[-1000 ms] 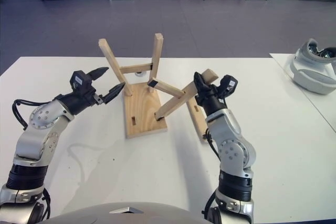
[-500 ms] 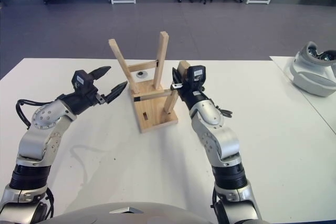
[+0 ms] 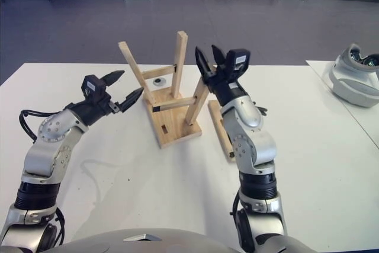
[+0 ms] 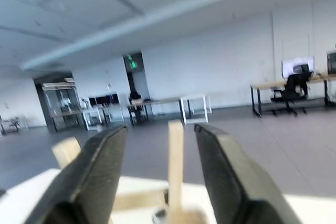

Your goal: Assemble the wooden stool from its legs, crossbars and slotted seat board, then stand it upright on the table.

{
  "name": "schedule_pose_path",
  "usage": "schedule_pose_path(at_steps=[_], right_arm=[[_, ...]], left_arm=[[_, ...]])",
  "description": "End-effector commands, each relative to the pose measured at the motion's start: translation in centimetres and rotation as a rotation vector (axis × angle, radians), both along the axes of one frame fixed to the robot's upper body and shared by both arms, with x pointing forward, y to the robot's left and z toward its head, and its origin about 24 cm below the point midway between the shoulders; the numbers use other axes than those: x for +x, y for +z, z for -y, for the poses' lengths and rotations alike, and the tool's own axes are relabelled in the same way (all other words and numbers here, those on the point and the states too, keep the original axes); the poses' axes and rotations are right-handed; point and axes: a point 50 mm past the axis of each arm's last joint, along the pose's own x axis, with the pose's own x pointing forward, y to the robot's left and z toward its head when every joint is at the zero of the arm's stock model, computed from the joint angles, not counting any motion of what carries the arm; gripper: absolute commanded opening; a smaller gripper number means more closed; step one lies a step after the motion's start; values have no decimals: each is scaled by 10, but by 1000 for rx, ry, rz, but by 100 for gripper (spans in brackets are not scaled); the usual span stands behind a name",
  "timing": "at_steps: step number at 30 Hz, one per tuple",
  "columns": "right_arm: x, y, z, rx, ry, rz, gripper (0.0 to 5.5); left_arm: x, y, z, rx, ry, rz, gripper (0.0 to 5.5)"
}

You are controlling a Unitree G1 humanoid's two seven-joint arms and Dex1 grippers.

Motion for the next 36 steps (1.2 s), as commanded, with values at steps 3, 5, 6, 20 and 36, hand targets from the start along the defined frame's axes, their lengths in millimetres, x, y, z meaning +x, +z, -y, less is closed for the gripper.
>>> schedule_pose_path(at_steps=[3, 5, 6, 20, 36], right_arm=[[-8, 65, 55, 36, -138, 187, 359], [4, 34, 77, -27, -267, 5, 401], [10, 0, 80, -127, -282, -162, 418], [-43, -184, 80, -505, -107, -940, 338], [17, 11, 86, -642, -137, 168, 207]], left_arm=[[1, 4, -4, -4, 37, 28, 396], [2, 6, -5, -31, 56, 33, 396], [3, 7, -6, -50, 69, 35, 396], [5, 8, -3, -89, 107, 20, 396], [31, 88, 27, -790, -238, -78, 396]])
